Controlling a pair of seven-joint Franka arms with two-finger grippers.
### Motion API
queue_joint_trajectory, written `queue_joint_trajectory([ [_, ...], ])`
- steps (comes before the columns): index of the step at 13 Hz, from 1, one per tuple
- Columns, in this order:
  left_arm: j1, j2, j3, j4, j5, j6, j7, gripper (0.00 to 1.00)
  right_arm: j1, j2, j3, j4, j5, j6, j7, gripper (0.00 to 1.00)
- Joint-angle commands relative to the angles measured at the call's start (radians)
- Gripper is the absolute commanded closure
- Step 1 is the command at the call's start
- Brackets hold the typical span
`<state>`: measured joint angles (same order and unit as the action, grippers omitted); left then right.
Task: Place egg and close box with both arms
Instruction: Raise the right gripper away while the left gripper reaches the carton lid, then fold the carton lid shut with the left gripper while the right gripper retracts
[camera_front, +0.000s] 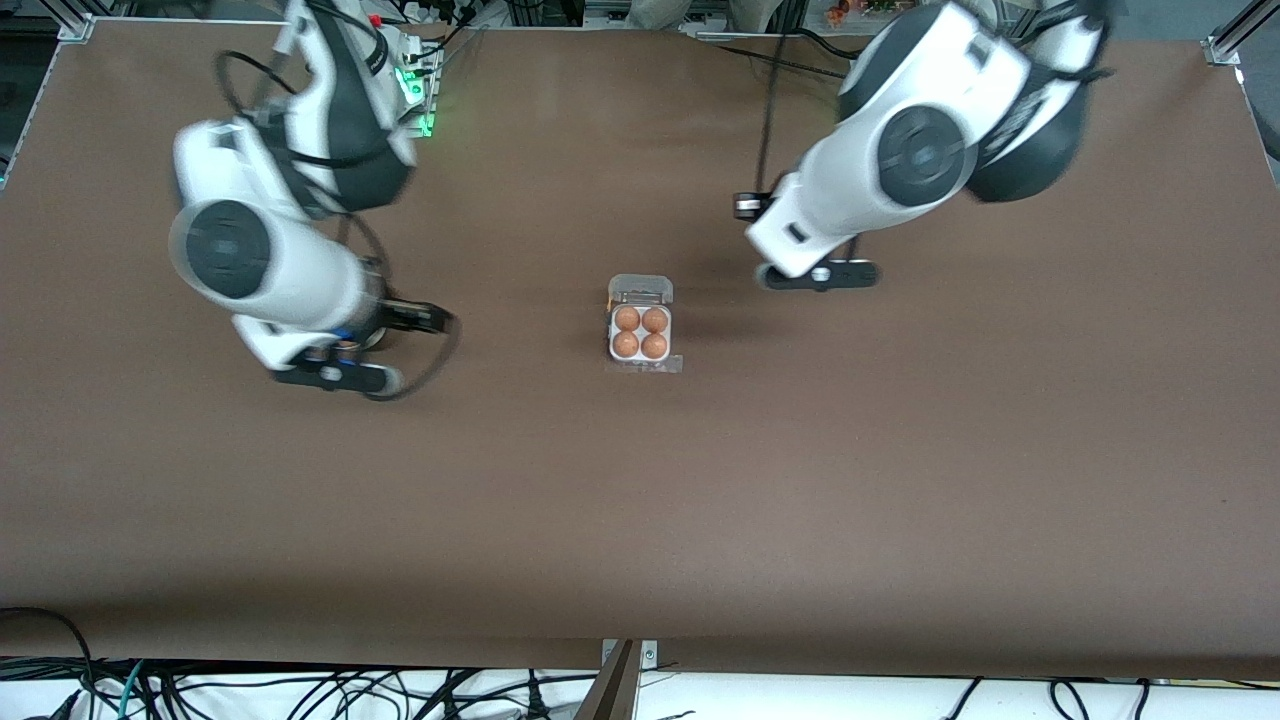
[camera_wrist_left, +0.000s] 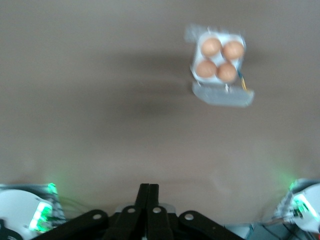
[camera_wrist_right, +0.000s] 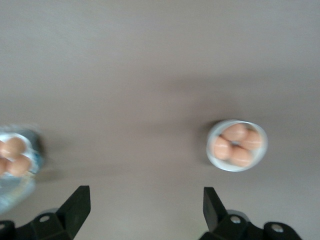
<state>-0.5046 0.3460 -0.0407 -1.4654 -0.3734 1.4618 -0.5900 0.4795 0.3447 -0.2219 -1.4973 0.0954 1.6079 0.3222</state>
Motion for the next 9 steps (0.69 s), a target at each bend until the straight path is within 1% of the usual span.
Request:
queue_joint_trajectory([
  [1,-0.066,0.108,0.013,0.031,-0.077,-0.009,-0.014,1.0,0.008,-0.127,-0.133,-0.119,0.017,-0.069,-0.176,0.0],
  [3,-0.113,0.169,0.015,0.031,-0.09,0.04,-0.031,1.0,0.01,-0.147,-0.224,-0.12,0.003,-0.14,-0.267,0.0],
  [5,-0.147,0.224,0.015,0.031,-0.09,0.096,-0.065,1.0,0.01,-0.182,-0.307,-0.12,-0.002,-0.161,-0.36,0.0],
  [7,-0.173,0.269,0.015,0.031,-0.09,0.153,-0.065,1.0,0.01,-0.21,-0.359,-0.12,-0.002,-0.161,-0.425,0.0],
  [9,-0.199,0.316,0.015,0.031,-0.09,0.221,-0.065,1.0,0.01,-0.225,-0.369,-0.12,-0.005,-0.164,-0.43,0.0],
])
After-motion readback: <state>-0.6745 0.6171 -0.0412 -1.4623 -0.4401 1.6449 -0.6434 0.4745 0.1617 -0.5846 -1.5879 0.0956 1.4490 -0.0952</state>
